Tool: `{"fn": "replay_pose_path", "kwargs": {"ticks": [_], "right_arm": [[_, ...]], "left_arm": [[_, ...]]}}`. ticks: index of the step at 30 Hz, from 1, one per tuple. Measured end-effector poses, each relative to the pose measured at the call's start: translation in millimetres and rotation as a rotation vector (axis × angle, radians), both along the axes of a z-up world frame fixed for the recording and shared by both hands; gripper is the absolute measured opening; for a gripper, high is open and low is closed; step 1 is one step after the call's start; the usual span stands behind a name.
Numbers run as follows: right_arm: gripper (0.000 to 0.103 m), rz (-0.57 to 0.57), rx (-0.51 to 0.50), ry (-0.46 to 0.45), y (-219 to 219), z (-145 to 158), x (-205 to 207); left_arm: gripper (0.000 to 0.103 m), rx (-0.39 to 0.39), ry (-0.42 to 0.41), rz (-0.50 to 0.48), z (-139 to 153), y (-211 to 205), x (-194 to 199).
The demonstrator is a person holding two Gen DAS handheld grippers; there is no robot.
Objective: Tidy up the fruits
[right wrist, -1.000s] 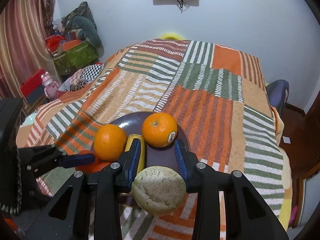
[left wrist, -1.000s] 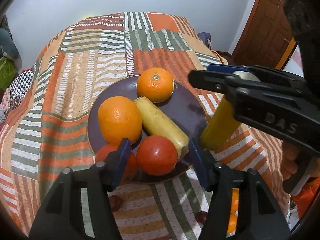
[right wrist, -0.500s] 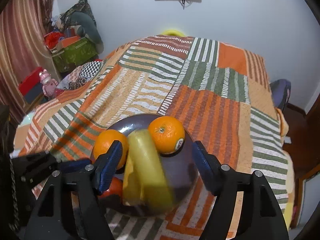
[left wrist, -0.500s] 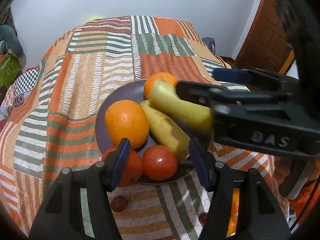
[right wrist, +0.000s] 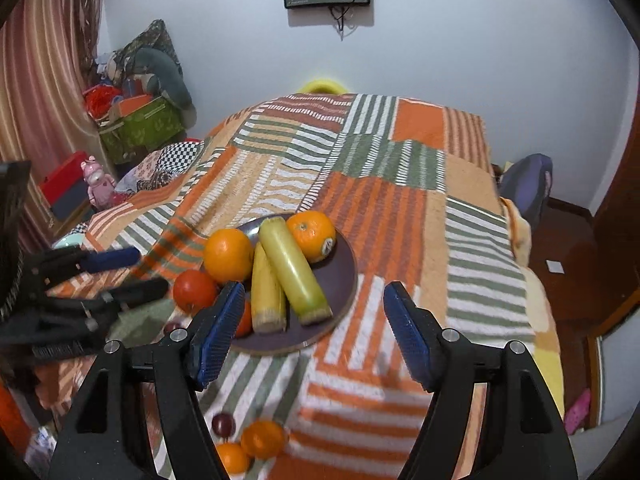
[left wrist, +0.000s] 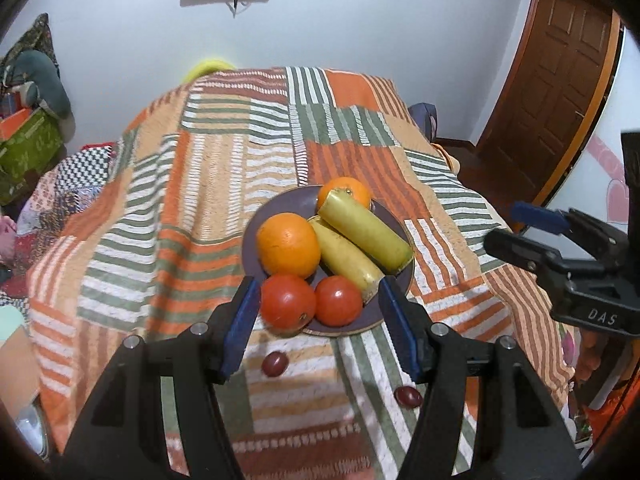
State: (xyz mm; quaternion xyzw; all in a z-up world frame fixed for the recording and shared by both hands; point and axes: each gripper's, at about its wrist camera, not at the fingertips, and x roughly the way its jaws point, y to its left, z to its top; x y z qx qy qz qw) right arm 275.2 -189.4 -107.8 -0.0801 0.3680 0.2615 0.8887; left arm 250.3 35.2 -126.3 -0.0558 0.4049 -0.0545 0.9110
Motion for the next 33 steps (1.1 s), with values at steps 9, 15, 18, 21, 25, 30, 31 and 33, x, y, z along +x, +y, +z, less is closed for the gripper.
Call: {"fn": "replay_pose_path", "kwargs": {"ticks": [9,15,18,21,25,30,31,33], "right_arm": [[0.069,-0.026,-0.012,0.032,-15,-17,-41],[0.069,-0.056,0.011,0.101,-19,-41,-57],[0.066,-0.064,0.009,0.135,-15,-54,-61],[0.056,-0.069,-0.014,0.148,-9,-66,-65],[0.049,-0.079,-0.007,0.196,-3,-80,-64],[0.042,-0.087,-0.022,0.234,2,-91,-58],[0.039,-0.086,-0.019,0.243,2,-93,-58],[0.035,-0.088,0.002,0.257,-1,-95,-57]], "left_arm": [[0.065,0.021,0.018,0.013,0,16,-44],[0.065,0.008,0.071,-0.008,-27,28,-62],[0.065,0.000,0.093,-0.020,-43,32,-64],[0.062,-0.007,0.111,-0.036,-59,36,-62],[0.053,-0.023,0.126,-0.053,-71,39,-54],[0.051,-0.043,0.148,-0.057,-85,44,-33],[0.049,-0.052,0.155,-0.059,-87,44,-29],[0.046,-0.064,0.165,-0.065,-91,44,-20]]}}
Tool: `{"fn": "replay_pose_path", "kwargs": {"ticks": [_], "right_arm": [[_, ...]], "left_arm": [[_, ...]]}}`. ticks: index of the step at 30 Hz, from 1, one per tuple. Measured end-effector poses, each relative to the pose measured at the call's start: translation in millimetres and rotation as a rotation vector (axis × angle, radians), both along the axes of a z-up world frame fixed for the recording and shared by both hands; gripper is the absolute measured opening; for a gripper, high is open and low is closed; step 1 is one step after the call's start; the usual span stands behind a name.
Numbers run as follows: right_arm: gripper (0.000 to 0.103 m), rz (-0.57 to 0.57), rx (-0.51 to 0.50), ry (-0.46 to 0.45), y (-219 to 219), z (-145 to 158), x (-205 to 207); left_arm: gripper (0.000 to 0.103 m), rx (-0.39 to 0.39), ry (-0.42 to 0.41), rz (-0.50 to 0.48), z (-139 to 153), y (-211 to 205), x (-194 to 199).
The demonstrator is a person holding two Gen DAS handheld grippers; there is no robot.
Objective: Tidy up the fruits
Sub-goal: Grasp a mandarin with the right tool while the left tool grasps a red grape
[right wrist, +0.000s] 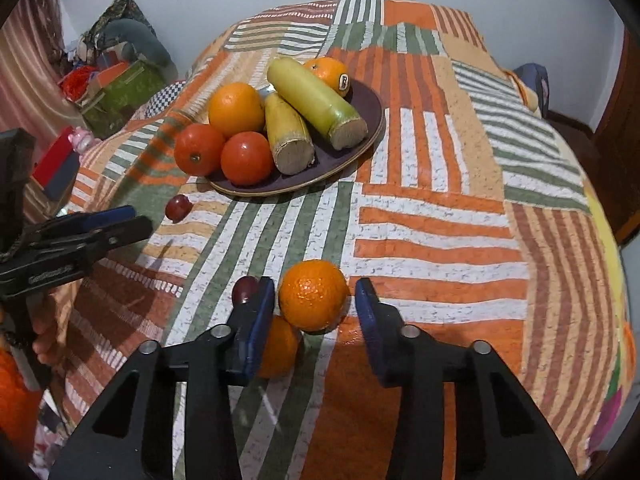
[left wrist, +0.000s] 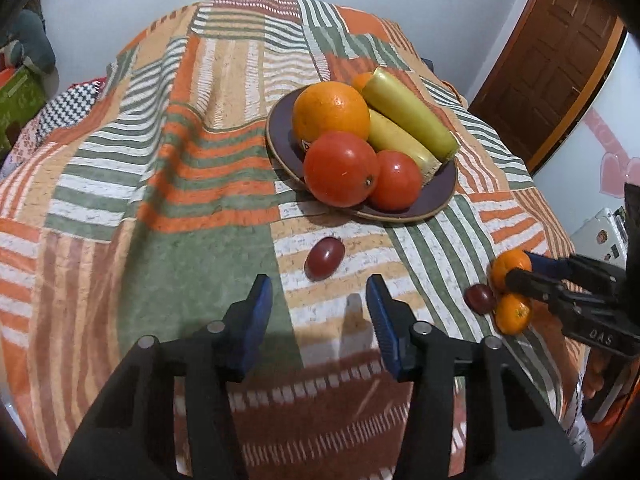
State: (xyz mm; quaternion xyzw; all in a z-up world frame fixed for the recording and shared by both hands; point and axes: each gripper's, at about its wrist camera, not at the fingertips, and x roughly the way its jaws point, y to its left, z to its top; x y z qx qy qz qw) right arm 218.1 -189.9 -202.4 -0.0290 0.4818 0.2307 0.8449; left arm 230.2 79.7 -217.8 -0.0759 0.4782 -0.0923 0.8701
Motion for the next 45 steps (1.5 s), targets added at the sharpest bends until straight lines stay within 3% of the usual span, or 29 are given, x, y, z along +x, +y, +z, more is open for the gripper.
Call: {"fn": "replay_pose_path", "kwargs": {"ticks": [7,15,20,30,37,45], "right_arm": [[0.033,-0.009,0.036,0.007,-5,2,-2],[0.032,-0.016,0.068,-0.019,-11,14,1],[0.032,-0.022,0.069,-0.052,-14,23,4],[0.032,-0.009,0.078,-0.093,-11,35,21],[0.032,0.020,0.077,-0.127,1,43,41],[0.032,0.063,0.036,-0.177,18,51,64]], "left_arm": [[0.041,-0.002,0.012,0.002,-10,-3,19],[0.021,-0.028,0.030,0.002,-19,-5,28],[0.021,0.014,0.012,-0.007,-11,-11,20],[0.021,0.019,-0.066,0.000,30,-9,9],[0.021,0.014,-0.127,0.001,57,-18,22],[0.021,0.021,-0.149,-0.015,65,-30,41]]}}
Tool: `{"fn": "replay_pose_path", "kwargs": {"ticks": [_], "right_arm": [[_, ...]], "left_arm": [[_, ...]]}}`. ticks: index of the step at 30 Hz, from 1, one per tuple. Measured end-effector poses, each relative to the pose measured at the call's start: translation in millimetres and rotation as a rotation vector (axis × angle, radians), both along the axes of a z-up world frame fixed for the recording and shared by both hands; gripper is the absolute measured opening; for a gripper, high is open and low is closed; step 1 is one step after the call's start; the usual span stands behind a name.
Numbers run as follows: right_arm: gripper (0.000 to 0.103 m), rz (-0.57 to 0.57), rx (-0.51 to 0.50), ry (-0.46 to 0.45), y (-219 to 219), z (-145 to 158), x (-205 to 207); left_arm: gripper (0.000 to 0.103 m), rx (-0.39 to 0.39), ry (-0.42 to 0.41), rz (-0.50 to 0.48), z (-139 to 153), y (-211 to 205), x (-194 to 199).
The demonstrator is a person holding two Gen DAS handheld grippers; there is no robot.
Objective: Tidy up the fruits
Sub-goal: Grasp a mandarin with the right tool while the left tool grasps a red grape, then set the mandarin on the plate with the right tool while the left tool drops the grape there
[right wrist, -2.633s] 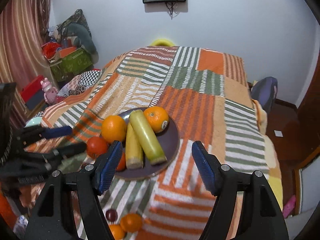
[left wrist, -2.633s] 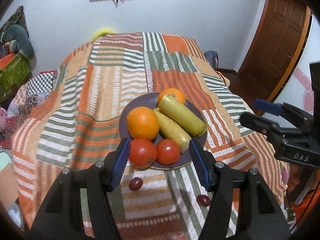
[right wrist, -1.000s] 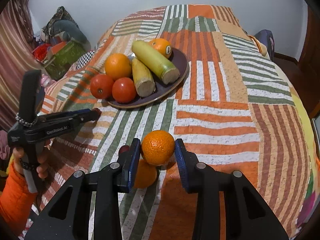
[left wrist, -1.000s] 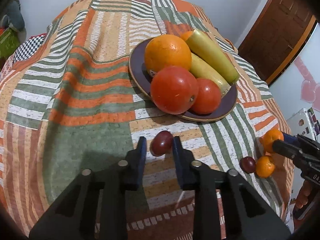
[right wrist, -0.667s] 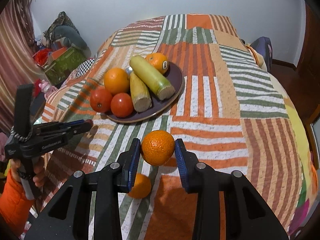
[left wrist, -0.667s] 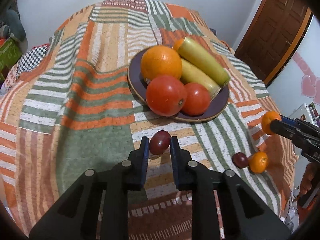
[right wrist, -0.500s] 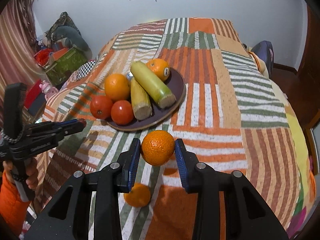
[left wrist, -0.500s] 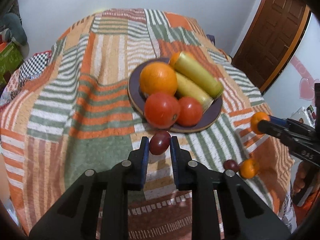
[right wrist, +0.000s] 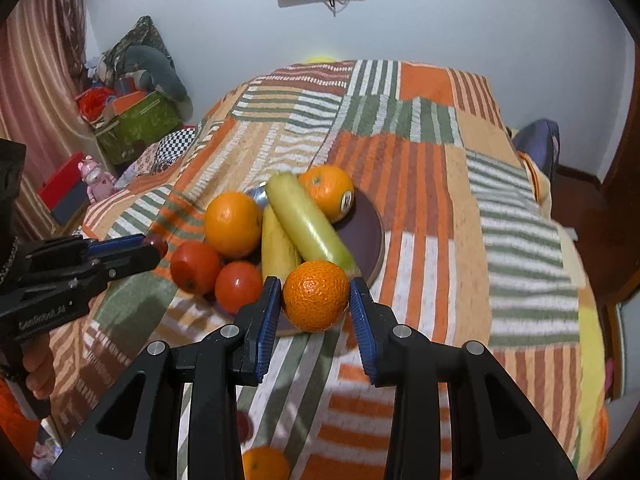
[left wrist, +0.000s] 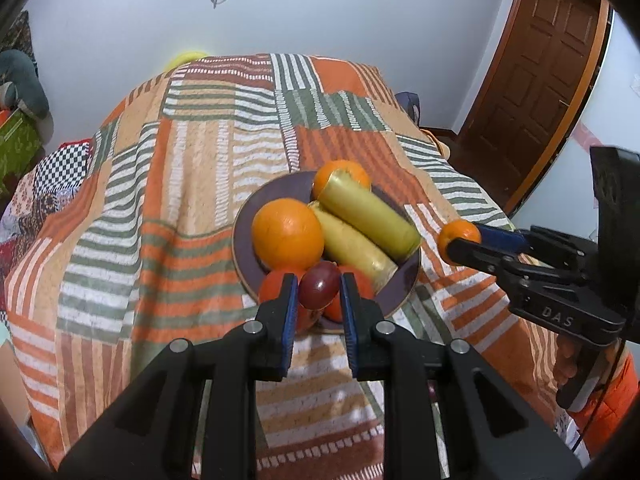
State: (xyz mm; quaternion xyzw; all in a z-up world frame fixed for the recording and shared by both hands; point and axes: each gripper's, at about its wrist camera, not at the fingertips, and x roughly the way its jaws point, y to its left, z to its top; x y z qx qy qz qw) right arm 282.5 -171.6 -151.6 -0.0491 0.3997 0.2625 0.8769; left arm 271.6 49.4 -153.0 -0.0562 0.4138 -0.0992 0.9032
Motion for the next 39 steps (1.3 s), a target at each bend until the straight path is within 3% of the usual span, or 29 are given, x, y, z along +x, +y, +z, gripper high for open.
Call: {"fn": "replay_pose_path", "kwargs": {"ticks": [12,28,34,39], "right_arm": [[0.032,0.105,-0.028,-0.043,42,-1,20],[0.033,0.160,-0.042,0.021,61,-24,37],[0.039,0.152,-0.040,0.047,56,-25,38],[0.046,0.130,-0.047,0.032,46,-20,30]], "left_arm": [[0.021,-0.005,0.000,-0.004,-1,-6,28],[0.021,-0.030,0.068,0.011,-22,1,47],[0.032,-0.023,0.067,0.014,-20,2,43],[0.033,-0.010,0.054,0.006,-13,-3,35]]}}
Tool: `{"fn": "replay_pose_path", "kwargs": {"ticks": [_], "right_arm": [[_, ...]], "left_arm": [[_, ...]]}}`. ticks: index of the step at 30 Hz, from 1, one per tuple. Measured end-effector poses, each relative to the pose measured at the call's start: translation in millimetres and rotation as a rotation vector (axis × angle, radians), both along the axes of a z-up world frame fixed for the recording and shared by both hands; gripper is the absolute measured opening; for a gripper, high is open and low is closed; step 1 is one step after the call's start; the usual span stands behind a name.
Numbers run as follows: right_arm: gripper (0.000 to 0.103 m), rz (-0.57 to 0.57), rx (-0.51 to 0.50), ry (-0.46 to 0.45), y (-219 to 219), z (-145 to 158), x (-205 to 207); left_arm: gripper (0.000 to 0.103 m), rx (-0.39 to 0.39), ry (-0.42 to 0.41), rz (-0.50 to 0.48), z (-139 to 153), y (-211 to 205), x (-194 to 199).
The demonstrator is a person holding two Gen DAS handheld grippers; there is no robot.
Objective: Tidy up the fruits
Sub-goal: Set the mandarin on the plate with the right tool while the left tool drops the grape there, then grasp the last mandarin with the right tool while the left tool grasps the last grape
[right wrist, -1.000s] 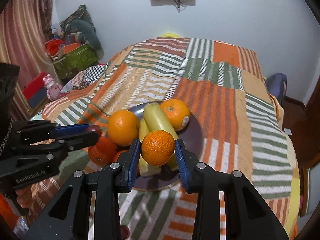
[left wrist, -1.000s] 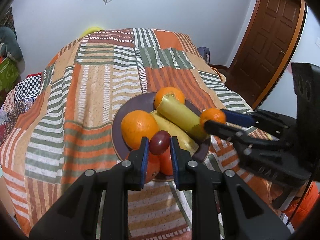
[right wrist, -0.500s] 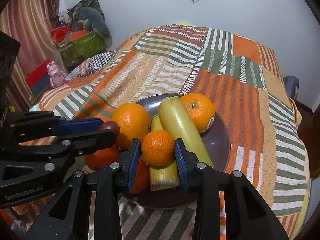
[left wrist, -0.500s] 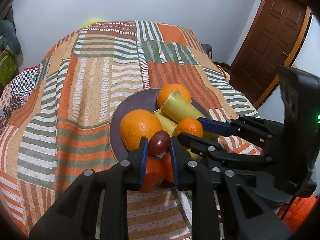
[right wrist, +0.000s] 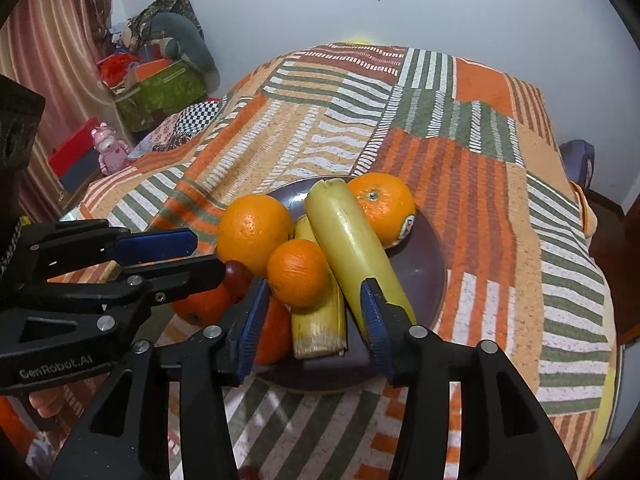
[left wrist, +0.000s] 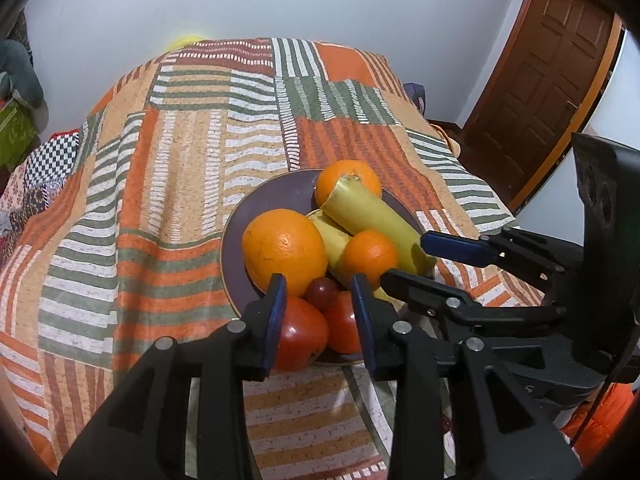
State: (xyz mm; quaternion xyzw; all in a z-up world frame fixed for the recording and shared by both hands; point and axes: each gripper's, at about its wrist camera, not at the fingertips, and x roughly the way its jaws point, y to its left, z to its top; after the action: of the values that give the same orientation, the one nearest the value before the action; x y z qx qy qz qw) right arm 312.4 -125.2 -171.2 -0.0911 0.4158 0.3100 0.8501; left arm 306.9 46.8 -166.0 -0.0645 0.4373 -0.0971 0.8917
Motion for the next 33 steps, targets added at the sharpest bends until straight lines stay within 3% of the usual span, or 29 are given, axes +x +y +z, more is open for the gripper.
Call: {"fn": "replay_pose_path", "kwargs": {"ticks": [7,10,17,24,33], "right_arm": [[0.046,-0.017,0.003,-0.040,-18,20,-27],[0.046,-0.034,0.015,-0.057,-28,30,-40],[0.054,-0.075,0.047,-0.071,-54,44,-74],[0.054,-0.078,0.001,-0.035,-64,26,-104],[0.054,-0.072,-0.038,0.067,-61,-21,-120]], "left_arm": [[0.034,0.018,-0.047,0.006,23,-2,-31],[0.044,0.041,-0.075,0.017,34,-2,-54],[0.052,0.059,-0.100,0.035,51,0,-102],[0.056,0.055,-0.087,0.043,48,-8,-136],[0.056,0.082,-0.019,0.014,16,-29,-150]]}}
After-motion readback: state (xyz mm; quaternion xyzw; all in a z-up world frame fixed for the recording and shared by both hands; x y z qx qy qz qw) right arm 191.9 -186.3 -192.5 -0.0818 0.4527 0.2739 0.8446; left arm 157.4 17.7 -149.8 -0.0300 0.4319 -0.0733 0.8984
